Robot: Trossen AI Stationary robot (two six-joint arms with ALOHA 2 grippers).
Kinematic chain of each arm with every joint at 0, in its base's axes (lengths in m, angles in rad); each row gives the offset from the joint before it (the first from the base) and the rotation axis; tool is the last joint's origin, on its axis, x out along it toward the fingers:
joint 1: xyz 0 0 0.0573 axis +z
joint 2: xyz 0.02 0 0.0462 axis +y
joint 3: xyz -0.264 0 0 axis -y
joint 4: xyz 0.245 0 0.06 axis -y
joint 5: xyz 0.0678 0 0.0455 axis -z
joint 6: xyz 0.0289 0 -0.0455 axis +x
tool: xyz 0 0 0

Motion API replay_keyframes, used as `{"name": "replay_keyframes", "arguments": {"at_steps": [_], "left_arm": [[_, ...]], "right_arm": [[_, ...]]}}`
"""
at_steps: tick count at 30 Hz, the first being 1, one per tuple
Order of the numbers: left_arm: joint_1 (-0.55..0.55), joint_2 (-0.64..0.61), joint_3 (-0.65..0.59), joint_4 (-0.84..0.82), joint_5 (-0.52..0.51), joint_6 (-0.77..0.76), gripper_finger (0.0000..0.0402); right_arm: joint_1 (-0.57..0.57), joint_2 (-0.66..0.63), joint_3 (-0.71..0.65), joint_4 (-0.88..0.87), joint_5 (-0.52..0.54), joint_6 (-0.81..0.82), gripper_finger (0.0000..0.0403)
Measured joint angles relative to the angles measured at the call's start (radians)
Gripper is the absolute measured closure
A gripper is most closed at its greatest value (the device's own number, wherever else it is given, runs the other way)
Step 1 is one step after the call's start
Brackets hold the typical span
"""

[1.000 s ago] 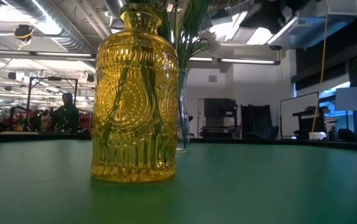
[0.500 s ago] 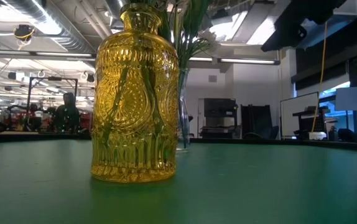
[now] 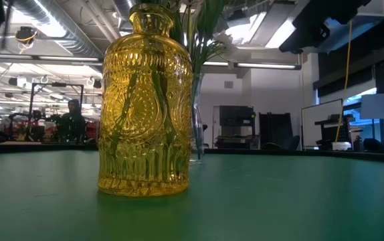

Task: Sort flowers into vase by color
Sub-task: Put the purple flower into the yellow vase

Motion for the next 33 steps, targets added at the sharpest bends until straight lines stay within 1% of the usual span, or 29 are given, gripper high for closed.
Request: {"name": "replay_keyframes", "arguments": {"at_steps": [2,4,6,7,8,9,10,14,16,19,22,24,28,33], "left_arm": [[-0.003,-0.052,-0.107,0.200,0.039,0.067,0.0398],[-0.003,-0.083,-0.212,0.506,0.118,0.218,0.0398],[0.008,-0.082,-0.306,0.828,0.221,0.395,0.0398],[0.019,-0.073,-0.344,0.958,0.273,0.465,0.0398],[0.033,-0.061,-0.379,1.071,0.315,0.523,0.0398],[0.048,-0.048,-0.406,1.148,0.339,0.562,0.0398],[0.063,-0.036,-0.426,1.191,0.345,0.581,0.0398],[0.149,0.033,-0.440,1.218,0.364,0.581,0.0398],[0.201,0.077,-0.440,1.255,0.434,0.577,0.0398],[0.271,0.145,-0.439,1.348,0.546,0.575,0.0398],[0.317,0.200,-0.436,1.405,0.614,0.575,0.0398],[0.335,0.229,-0.425,1.417,0.644,0.575,0.0398],[0.343,0.278,-0.373,1.410,0.677,0.591,0.0398],[0.334,0.341,-0.285,1.398,0.682,0.683,0.0398]], "right_arm": [[0.000,0.000,0.000,0.017,-0.001,0.000,0.0059],[0.000,0.000,0.000,0.027,-0.007,-0.001,0.0059],[0.000,0.000,0.000,0.029,-0.009,-0.003,0.0059],[0.000,0.000,0.000,0.030,-0.009,-0.003,0.0059],[0.000,0.000,0.000,0.031,-0.008,-0.003,0.0059],[0.000,0.000,0.000,0.033,-0.003,-0.003,0.0059],[0.000,0.000,0.000,0.035,-0.001,-0.003,0.0059],[0.000,0.002,0.000,0.050,0.000,-0.002,0.0059],[0.000,0.014,0.000,0.080,-0.011,0.003,0.0059],[0.000,0.059,0.000,0.123,-0.079,0.009,0.0059],[0.002,0.131,0.000,0.136,-0.139,0.014,0.0059],[0.011,0.179,0.000,0.139,-0.167,0.028,0.0059],[0.054,0.259,-0.001,0.149,-0.168,0.037,0.0059],[0.129,0.311,-0.001,0.234,-0.103,0.077,0.0059]]}}
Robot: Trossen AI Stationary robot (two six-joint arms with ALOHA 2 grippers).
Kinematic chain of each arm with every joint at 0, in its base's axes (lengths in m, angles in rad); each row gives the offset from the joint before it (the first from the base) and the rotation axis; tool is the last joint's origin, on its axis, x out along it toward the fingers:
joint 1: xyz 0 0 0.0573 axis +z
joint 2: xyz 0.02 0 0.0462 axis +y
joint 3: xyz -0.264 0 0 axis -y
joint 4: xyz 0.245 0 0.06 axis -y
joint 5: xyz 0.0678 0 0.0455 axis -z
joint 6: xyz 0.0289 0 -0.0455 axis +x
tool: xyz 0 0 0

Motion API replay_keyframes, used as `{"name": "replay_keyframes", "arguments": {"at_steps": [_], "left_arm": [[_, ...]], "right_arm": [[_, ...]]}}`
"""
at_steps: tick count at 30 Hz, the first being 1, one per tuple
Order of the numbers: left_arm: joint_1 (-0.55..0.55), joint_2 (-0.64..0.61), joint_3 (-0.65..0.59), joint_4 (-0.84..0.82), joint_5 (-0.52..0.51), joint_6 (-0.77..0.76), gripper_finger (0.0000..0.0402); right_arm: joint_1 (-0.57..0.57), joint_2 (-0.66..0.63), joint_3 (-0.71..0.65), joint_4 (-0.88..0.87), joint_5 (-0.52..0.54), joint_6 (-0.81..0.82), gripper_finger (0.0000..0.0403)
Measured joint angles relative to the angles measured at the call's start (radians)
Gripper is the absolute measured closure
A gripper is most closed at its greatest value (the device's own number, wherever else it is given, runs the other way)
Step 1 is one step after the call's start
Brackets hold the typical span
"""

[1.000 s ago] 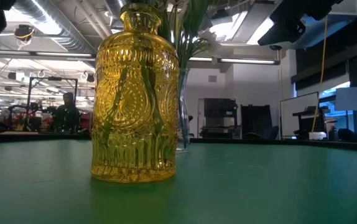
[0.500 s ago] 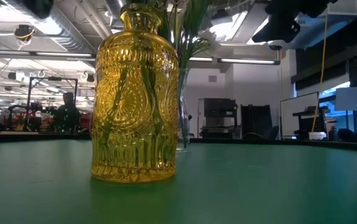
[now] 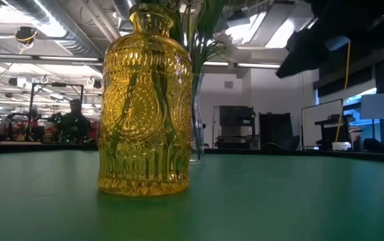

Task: Sort flowers into vase by color
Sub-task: Put the purple flower into the yellow vase

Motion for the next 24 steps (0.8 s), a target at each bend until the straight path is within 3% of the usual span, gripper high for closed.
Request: {"name": "replay_keyframes", "arguments": {"at_steps": [7,13,24], "left_arm": [[0.020,0.097,0.086,-0.046,-0.014,0.043,0.0398],[0.034,0.140,0.118,-0.047,-0.016,0.056,0.0398],[0.034,0.140,0.121,-0.048,-0.076,0.098,0.0398]], "right_arm": [[0.065,0.130,0.000,0.214,0.041,0.010,0.0059],[0.054,0.271,0.000,0.441,0.041,0.005,0.0059],[-0.014,0.390,0.000,0.733,-0.046,0.002,0.0059]]}}
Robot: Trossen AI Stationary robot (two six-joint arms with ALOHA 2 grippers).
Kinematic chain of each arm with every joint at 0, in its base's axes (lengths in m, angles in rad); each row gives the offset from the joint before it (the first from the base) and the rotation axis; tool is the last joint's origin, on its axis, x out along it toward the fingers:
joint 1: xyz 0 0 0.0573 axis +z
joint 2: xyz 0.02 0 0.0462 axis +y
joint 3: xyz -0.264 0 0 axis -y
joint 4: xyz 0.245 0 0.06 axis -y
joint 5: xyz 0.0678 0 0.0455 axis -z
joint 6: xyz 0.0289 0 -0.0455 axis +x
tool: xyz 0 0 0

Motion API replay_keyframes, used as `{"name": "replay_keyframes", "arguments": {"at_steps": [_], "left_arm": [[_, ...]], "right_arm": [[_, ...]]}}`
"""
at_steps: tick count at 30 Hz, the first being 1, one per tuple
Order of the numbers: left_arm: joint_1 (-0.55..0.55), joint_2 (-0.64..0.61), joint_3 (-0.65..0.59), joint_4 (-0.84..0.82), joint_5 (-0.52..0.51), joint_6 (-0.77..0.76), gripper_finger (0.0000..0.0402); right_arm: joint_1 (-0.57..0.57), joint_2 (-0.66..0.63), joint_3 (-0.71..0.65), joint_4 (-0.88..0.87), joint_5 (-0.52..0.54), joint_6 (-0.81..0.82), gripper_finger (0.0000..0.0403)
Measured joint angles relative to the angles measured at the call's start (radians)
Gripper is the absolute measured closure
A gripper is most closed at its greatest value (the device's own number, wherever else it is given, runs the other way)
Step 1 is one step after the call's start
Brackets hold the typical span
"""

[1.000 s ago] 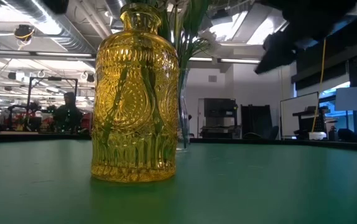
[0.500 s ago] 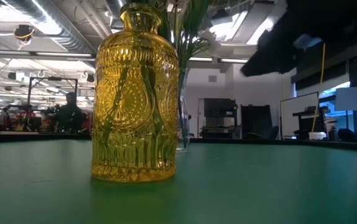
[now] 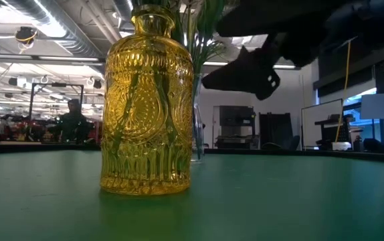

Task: Sort flowers into vase by color
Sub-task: Put the purple flower into the yellow vase

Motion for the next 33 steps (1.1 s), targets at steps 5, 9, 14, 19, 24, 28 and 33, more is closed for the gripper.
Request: {"name": "replay_keyframes", "arguments": {"at_steps": [5,9,14,19,24,28,33], "left_arm": [[0.001,0.000,0.000,0.000,-0.018,0.025,0.0398],[0.001,0.000,0.000,-0.002,-0.039,0.030,0.0398],[0.001,0.000,0.000,-0.011,-0.039,0.028,0.0398],[0.001,0.000,0.000,-0.019,-0.018,0.006,0.0398],[0.001,0.000,0.000,-0.024,-0.017,0.003,0.0398],[0.001,0.000,0.000,-0.023,-0.018,0.004,0.0398],[0.001,0.000,-0.001,-0.015,-0.050,0.022,0.0398]], "right_arm": [[-0.011,0.000,0.015,0.018,-0.001,-0.001,0.0059],[-0.011,0.000,0.034,0.019,-0.001,-0.005,0.0059],[-0.011,0.000,0.039,0.016,-0.001,-0.005,0.0059],[-0.011,0.000,0.039,0.014,-0.001,-0.005,0.0059],[-0.011,0.000,0.039,0.015,-0.004,-0.003,0.0059],[-0.010,0.000,0.039,0.016,-0.027,-0.003,0.0059],[-0.010,0.019,0.046,0.045,-0.028,-0.002,0.0059]]}}
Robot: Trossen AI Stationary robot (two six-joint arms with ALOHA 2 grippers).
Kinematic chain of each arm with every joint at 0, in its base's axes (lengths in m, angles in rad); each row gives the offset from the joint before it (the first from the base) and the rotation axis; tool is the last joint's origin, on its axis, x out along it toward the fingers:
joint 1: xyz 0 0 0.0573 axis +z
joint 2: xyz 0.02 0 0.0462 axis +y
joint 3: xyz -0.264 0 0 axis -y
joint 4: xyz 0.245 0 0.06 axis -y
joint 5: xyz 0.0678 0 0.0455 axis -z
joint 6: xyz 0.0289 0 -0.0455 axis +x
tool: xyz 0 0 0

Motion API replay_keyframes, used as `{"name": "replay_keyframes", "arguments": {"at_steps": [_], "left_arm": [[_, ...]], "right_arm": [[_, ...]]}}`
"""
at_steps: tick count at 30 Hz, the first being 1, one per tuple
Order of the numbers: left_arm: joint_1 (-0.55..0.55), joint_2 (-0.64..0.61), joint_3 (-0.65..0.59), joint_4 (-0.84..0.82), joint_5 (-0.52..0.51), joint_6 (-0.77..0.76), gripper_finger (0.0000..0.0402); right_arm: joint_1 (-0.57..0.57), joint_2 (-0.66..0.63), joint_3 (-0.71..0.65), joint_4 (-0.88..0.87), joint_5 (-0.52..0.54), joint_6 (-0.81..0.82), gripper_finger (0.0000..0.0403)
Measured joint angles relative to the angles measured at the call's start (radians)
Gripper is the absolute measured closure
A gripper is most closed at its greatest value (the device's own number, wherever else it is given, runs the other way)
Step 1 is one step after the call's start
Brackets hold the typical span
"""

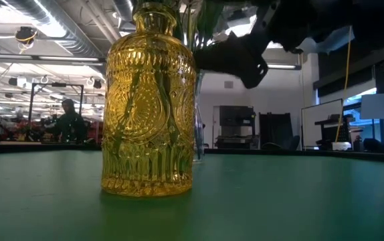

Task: Sort flowers into vase by color
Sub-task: Put the purple flower into the yellow vase

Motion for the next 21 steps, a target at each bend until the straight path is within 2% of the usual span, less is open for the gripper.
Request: {"name": "replay_keyframes", "arguments": {"at_steps": [8,21], "left_arm": [[-0.016,-0.010,0.000,0.028,-0.007,-0.015,0.0398],[-0.050,-0.013,0.012,0.024,0.004,-0.026,0.0398]], "right_arm": [[0.000,0.115,0.056,-0.008,-0.031,-0.002,0.0059],[0.000,0.125,0.076,-0.009,0.039,-0.054,0.0059]]}}
